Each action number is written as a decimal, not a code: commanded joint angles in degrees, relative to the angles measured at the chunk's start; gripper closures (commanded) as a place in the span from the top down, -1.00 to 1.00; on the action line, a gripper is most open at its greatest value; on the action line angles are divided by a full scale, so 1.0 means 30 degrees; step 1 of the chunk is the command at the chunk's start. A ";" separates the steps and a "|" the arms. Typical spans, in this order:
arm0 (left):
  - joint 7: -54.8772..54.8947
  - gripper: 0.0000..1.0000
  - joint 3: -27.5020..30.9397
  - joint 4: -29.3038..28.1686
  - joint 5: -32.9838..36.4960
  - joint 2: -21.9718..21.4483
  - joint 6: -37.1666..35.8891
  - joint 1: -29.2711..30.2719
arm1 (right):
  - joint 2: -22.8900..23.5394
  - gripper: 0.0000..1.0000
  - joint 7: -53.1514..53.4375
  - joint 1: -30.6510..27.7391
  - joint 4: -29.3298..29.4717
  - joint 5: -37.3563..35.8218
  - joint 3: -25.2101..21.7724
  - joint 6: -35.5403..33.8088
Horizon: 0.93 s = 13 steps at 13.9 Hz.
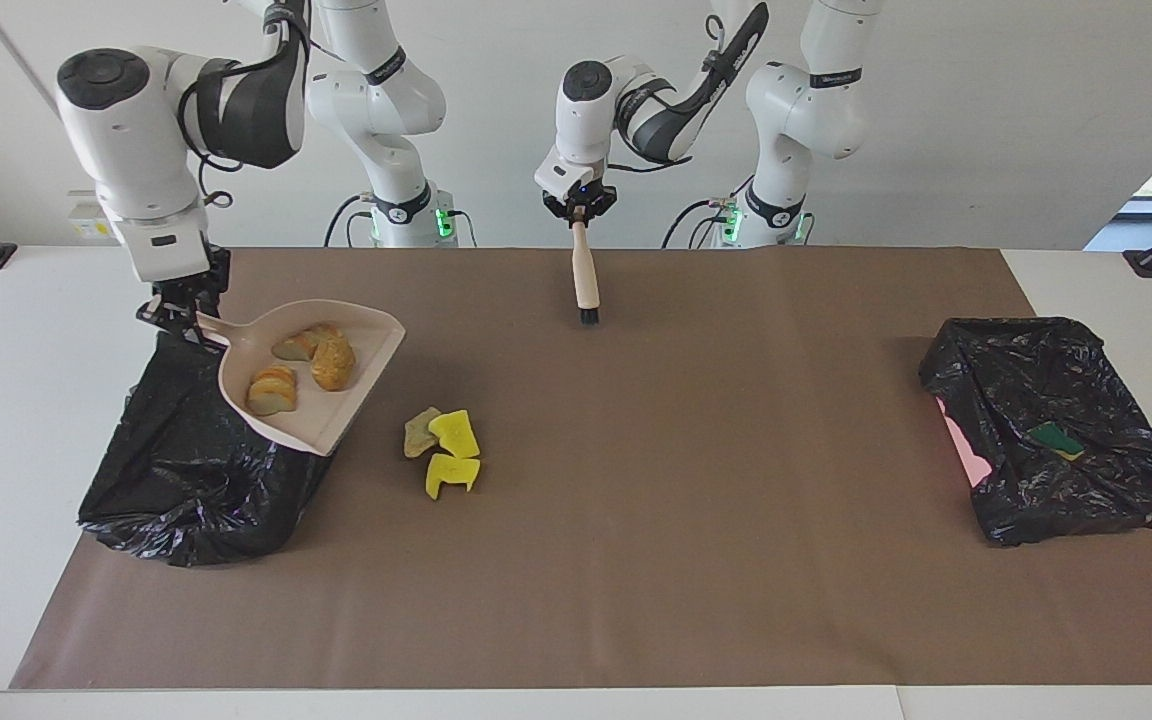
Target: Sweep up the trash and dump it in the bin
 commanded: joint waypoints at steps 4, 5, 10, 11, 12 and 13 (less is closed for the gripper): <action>0.0315 -0.21 0.0266 -0.0179 -0.0430 0.0283 0.0662 -0.0408 | 0.2271 -1.00 -0.2981 -0.2722 0.2013 -0.2472 0.0236 0.2428; 0.0344 -0.10 0.0266 -0.0179 -0.0430 0.0283 0.0633 -0.0408 | 0.2359 -1.00 -0.2983 -0.2871 0.2013 -0.3611 0.0265 0.2810; 0.1893 1.00 0.0412 0.0259 -0.0285 0.0458 0.0603 0.0030 | 0.2712 -1.00 -0.3070 -0.2114 0.1576 -0.9117 0.0381 0.2989; 0.2332 1.00 0.0442 0.0812 -0.0109 0.0401 0.0342 0.0669 | 0.2712 -1.00 -0.3303 -0.1734 0.1313 -1.0261 0.0382 0.3164; 0.2801 1.00 0.0442 0.1456 0.0095 0.0313 0.0079 0.1575 | 0.2712 -1.00 -0.3421 -0.1527 0.1223 -1.0911 0.0382 0.3195; 0.3212 1.00 0.0442 0.2274 0.0561 0.0428 -0.0417 0.2193 | 0.2799 -1.00 -0.3655 -0.1351 0.1193 -1.1410 0.0411 0.3195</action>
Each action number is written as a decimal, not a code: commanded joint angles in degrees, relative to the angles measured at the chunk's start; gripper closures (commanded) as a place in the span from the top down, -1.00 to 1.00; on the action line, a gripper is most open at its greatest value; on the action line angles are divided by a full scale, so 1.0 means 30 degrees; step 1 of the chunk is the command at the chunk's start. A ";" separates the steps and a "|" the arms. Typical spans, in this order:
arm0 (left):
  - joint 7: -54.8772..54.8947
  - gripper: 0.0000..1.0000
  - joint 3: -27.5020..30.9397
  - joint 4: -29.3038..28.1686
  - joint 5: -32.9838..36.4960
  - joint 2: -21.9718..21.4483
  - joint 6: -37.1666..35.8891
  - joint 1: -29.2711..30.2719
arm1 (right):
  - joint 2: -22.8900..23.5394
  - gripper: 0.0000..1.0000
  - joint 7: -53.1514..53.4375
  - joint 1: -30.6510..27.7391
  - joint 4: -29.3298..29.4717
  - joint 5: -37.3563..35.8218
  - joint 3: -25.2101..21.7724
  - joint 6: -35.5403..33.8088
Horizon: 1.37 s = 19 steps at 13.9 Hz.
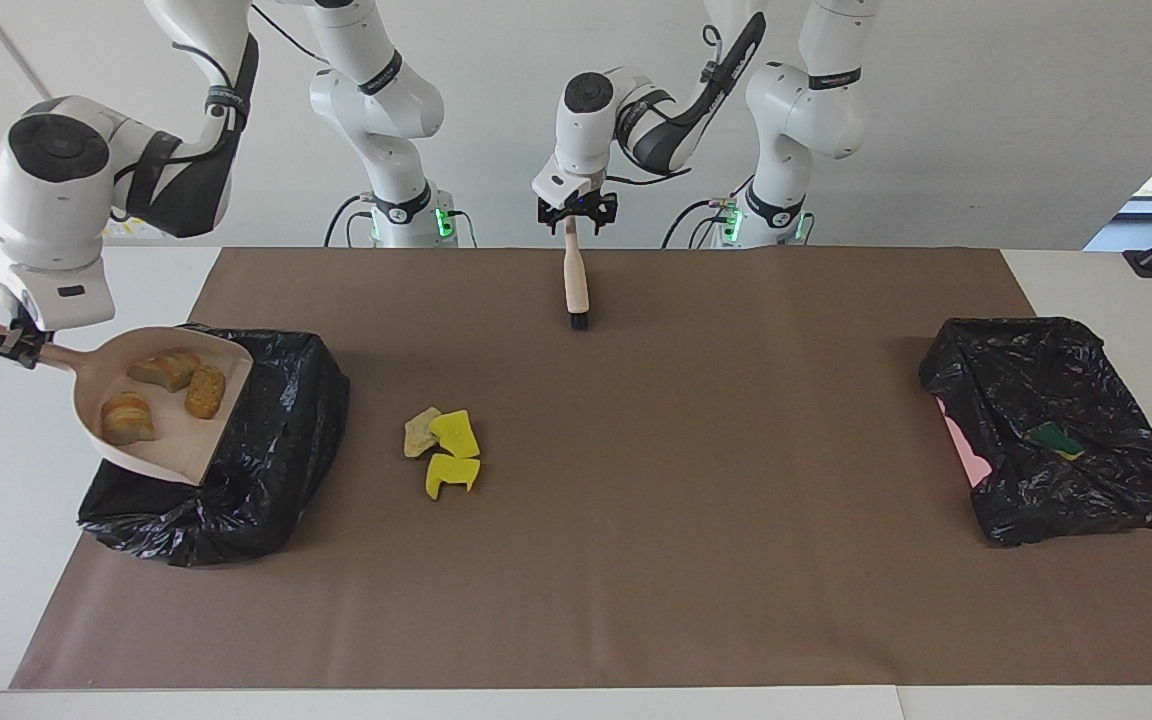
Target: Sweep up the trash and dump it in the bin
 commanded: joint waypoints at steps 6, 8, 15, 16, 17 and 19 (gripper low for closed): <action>0.6533 1.00 0.0105 0.7832 0.4402 0.1805 -0.3449 0.7299 | -0.0244 -1.00 -0.2031 0.1622 -0.0725 -0.4275 0.0111 -0.0218; 0.8904 1.00 0.0134 1.0147 0.4431 0.1806 -0.5872 0.8973 | -0.0391 -1.00 -0.2032 0.1623 -0.0901 -0.4713 0.0141 -0.0248; 1.4970 1.00 0.0369 1.5778 0.5017 0.1105 -1.3553 1.4216 | -0.1705 -1.00 -0.1885 0.2735 -0.0785 -0.6708 0.0258 -0.2354; 1.6314 1.00 0.0427 1.6393 0.4988 0.1074 -1.4548 1.5124 | -0.2348 -1.00 -0.1682 0.2765 -0.0785 -0.6389 0.0258 -0.2560; 1.7169 1.00 0.0428 1.6834 0.4930 0.1074 -1.5486 1.5626 | -0.2702 -1.00 -0.1332 0.2881 -0.0727 -0.6386 0.0258 -0.2910; 1.7353 1.00 0.0457 1.7597 0.4930 0.1103 -1.6022 1.6505 | -0.3027 -1.00 0.0184 0.3728 -0.0348 -0.5660 0.0462 -0.4545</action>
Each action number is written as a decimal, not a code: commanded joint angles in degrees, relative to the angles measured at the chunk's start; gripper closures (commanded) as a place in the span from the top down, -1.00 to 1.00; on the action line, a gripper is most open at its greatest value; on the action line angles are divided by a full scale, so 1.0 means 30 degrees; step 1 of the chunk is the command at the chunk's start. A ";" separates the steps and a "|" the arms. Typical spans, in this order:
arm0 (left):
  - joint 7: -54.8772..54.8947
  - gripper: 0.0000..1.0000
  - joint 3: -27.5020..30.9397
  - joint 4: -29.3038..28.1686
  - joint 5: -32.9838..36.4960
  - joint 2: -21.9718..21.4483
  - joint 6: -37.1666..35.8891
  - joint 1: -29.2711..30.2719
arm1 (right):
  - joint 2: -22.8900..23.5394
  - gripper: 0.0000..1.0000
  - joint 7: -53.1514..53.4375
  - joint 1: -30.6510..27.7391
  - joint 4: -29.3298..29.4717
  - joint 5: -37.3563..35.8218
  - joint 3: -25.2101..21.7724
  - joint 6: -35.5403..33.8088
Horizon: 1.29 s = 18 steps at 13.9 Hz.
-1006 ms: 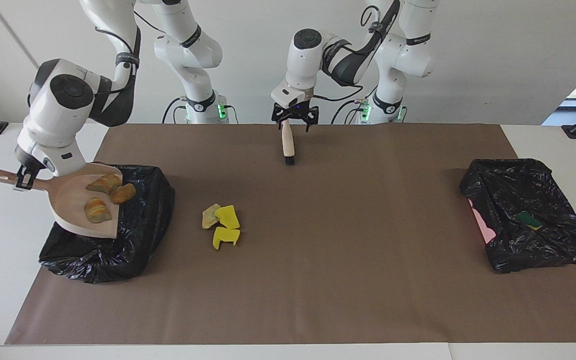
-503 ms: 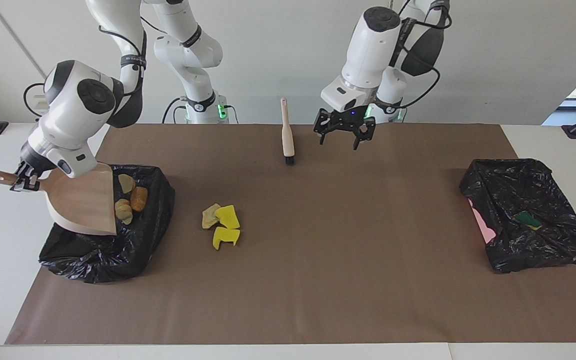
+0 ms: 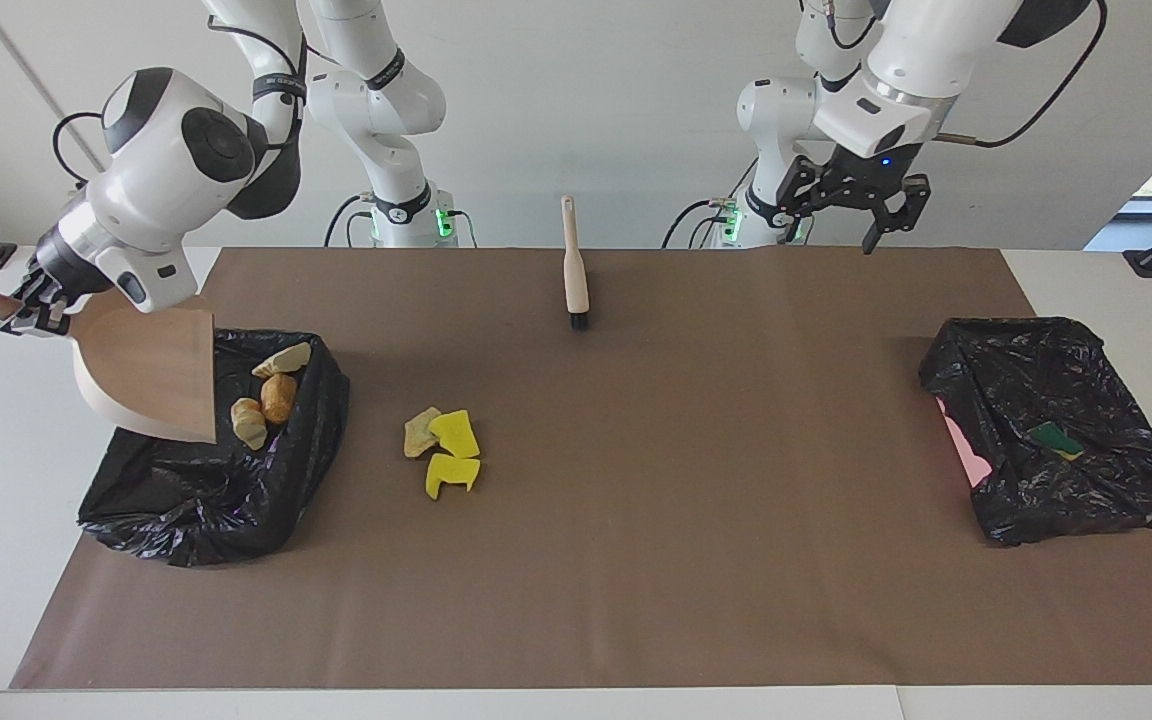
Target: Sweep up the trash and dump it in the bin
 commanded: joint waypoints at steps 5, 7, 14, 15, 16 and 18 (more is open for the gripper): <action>0.0463 1.00 -0.0140 0.1070 0.0226 -0.0174 -0.1294 0.1881 | -0.0811 -1.00 0.8732 0.0820 0.0343 0.5954 0.2063 -0.3442; 0.0463 1.00 -0.0081 0.1099 0.0255 -0.0174 -0.1672 0.2088 | -0.0606 -1.00 1.1864 0.1023 0.0314 0.8626 0.2152 -0.3471; 0.1866 1.00 0.2991 0.1334 0.0460 -0.0291 -0.1792 0.0188 | 0.3634 -1.00 2.5393 0.5559 0.3618 1.4519 0.2123 -0.4232; 0.1869 1.00 0.3402 0.1363 0.0431 -0.0291 -0.1821 -0.0221 | 0.4426 -1.00 2.7706 0.6117 0.4350 1.5047 0.2152 -0.4233; 0.1869 1.00 0.3667 0.1334 0.0460 -0.0291 -0.1879 -0.0603 | 0.5275 -1.00 2.9847 0.6471 0.5140 1.6009 0.2123 -0.4349; 0.1869 1.00 0.3990 0.1363 0.0751 -0.0262 -0.2026 -0.1161 | 0.7091 -1.00 3.3483 0.7407 0.6577 1.7011 0.2152 -0.4263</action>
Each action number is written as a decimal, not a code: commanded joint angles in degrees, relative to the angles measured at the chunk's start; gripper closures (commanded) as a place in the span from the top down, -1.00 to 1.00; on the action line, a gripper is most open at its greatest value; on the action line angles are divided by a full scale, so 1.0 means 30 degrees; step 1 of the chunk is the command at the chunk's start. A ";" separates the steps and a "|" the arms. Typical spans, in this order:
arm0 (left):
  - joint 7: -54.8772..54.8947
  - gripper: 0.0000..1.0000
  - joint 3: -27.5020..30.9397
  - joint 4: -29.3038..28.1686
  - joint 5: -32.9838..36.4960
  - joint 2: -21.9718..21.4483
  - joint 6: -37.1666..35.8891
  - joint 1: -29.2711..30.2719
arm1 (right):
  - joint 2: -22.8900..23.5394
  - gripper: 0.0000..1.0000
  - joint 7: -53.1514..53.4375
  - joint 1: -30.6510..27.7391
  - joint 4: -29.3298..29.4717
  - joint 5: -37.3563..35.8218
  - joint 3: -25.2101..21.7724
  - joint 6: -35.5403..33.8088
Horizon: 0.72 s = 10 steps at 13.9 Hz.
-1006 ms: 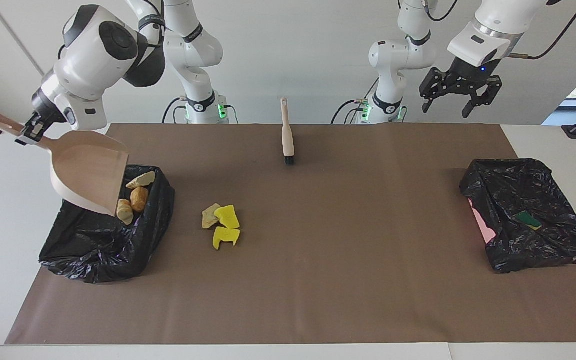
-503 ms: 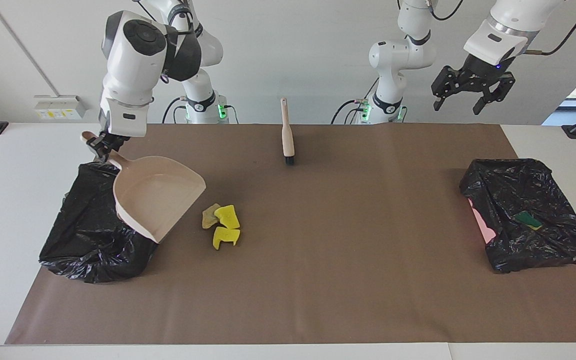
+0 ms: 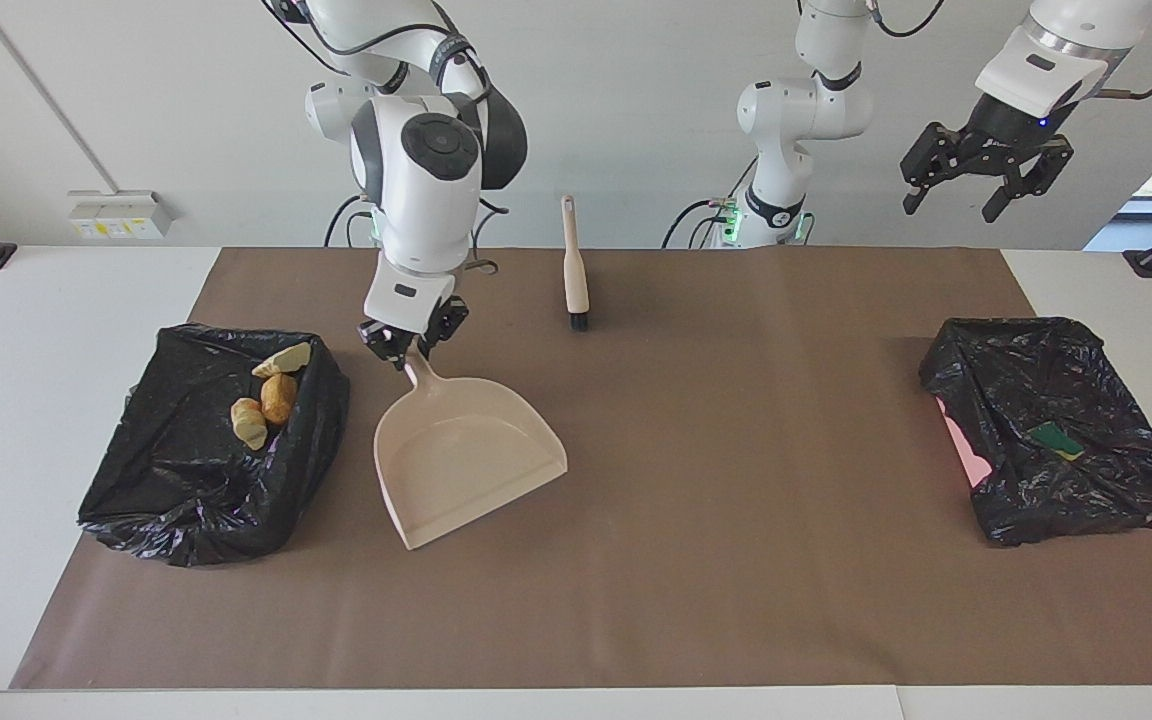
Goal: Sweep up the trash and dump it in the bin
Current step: 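Move the empty dustpan back toward the table center with the right gripper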
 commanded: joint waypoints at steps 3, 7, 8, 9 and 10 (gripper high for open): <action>0.0173 1.00 0.0521 0.0340 0.0710 0.0024 -0.0451 -0.0696 | 0.4871 -1.00 0.7243 0.1640 0.5367 0.2883 -0.0066 -0.0557; 0.0028 1.00 0.0492 0.0340 0.0710 -0.0005 -0.0509 -0.0578 | 0.7045 -1.00 1.0415 0.2756 0.6607 0.4585 -0.0066 0.1900; 0.0027 1.00 0.0346 0.0311 0.0681 -0.0237 -0.0421 -0.0520 | 0.7164 -1.00 1.0504 0.2757 0.6520 0.5341 -0.0066 0.2020; -0.0002 1.00 0.0287 0.0310 0.0797 -0.0298 -0.0420 -0.0519 | 0.7194 -1.00 1.0505 0.2786 0.6288 0.6335 -0.0066 0.2079; 0.0026 1.00 0.0286 0.0281 0.0972 -0.0327 -0.0391 -0.0548 | 0.7194 -1.00 1.0534 0.2844 0.6024 0.6577 -0.0066 0.2080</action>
